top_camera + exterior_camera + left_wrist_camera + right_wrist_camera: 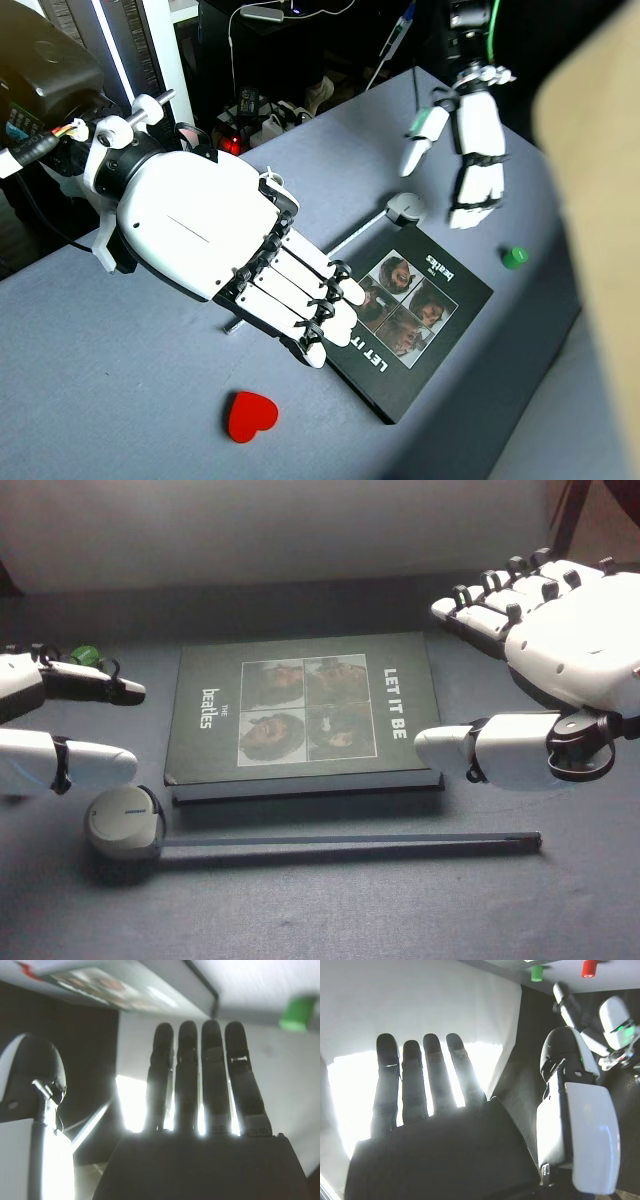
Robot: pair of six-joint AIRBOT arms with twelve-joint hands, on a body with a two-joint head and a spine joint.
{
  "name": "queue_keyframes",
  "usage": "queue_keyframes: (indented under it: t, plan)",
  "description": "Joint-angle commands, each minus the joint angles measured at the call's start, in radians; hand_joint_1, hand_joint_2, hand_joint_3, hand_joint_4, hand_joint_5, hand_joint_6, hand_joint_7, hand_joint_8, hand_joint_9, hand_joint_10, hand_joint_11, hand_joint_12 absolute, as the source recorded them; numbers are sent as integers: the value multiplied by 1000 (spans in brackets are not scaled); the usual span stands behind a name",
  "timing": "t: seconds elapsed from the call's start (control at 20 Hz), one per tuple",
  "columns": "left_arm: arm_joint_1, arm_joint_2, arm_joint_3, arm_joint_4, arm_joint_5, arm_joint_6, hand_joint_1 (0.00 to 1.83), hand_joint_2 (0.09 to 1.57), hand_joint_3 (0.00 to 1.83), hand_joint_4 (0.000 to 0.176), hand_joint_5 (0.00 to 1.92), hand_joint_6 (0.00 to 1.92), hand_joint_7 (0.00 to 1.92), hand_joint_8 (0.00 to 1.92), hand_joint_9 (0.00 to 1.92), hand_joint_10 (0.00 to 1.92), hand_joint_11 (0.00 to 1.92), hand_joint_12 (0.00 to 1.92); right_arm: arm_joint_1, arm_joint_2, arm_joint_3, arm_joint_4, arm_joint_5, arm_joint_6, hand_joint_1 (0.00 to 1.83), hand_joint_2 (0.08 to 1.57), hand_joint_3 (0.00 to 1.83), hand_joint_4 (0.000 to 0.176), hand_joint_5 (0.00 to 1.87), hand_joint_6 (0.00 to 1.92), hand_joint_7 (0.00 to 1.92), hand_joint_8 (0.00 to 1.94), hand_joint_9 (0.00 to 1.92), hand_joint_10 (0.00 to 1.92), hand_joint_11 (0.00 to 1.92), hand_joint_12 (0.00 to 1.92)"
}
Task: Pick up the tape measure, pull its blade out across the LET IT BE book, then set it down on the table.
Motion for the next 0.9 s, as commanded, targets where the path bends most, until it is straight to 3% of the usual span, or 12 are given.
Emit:
queue_keyframes:
  t: [0.0,0.2,0.25,0.35,0.4,0.45,0.5,0.55,0.6,0.65,0.7,0.85]
  plan:
    - [-32,12,10,-4,-92,6,348,1010,0,0,407,0,402,1,360,0,53,753,8,5,-5,-68,23,7,0,1102,0,0,54,1,75,4,37,0,0,555]
    - [-229,20,-3,54,-10,111,350,1020,1,0,410,5,414,5,384,9,64,766,6,6,-11,-68,23,7,0,1109,2,0,94,10,108,9,56,6,0,558]
    - [-285,20,-16,54,43,149,349,1028,4,0,435,14,452,18,413,18,85,776,6,7,-13,-68,23,7,29,1106,0,0,209,13,220,8,147,10,0,703]
    - [-393,20,-47,54,170,220,419,1045,0,0,657,19,748,37,726,74,324,827,6,8,-19,-68,24,8,228,1113,1,0,596,60,710,67,642,144,402,1079]
    - [-456,20,-65,48,241,264,514,1063,7,0,812,35,861,124,803,315,482,964,5,9,-23,-68,27,12,384,1137,1,0,776,176,864,218,681,720,594,1312]
    - [-520,19,-84,47,309,312,631,1080,5,0,906,134,779,609,722,878,584,1192,4,9,-28,-68,32,24,518,1149,1,0,720,718,807,747,691,1210,729,1534]
    - [-570,19,-105,47,387,363,738,1096,3,0,790,661,679,1103,687,1336,651,1457,2,9,-32,-68,36,46,592,1165,2,0,633,1219,754,1183,756,1502,856,1682]
    - [-630,14,-127,47,484,408,873,1191,12,118,764,1221,643,1487,722,1661,716,1721,-3,4,-37,-68,38,66,662,1182,3,0,602,1588,738,1555,863,1779,999,1844]
    - [-676,5,-141,47,578,419,862,1155,0,0,665,1580,662,1732,807,1869,811,1881,-3,-3,-43,-68,45,70,800,1159,0,0,625,1854,778,1864,1029,1893,1231,1906]
    - [-708,-6,-152,48,666,419,899,1157,0,0,663,1853,722,1883,925,1911,950,1913,-3,-11,-49,-68,57,69,902,1135,0,0,743,1908,901,1926,1176,1915,1452,1918]
    - [-727,-17,-170,70,725,409,927,1157,0,0,724,1907,795,1913,1005,1919,1049,1919,1,-19,-55,-68,72,64,939,1124,0,0,842,1918,1009,1938,1312,1920,1600,1920]
    - [-794,-40,-247,424,891,139,938,1172,0,0,1222,1921,1266,1921,1386,1921,1404,1921,7,-39,-67,-68,119,59,897,1235,16,0,1091,1921,1327,1941,1569,1921,1772,1921]
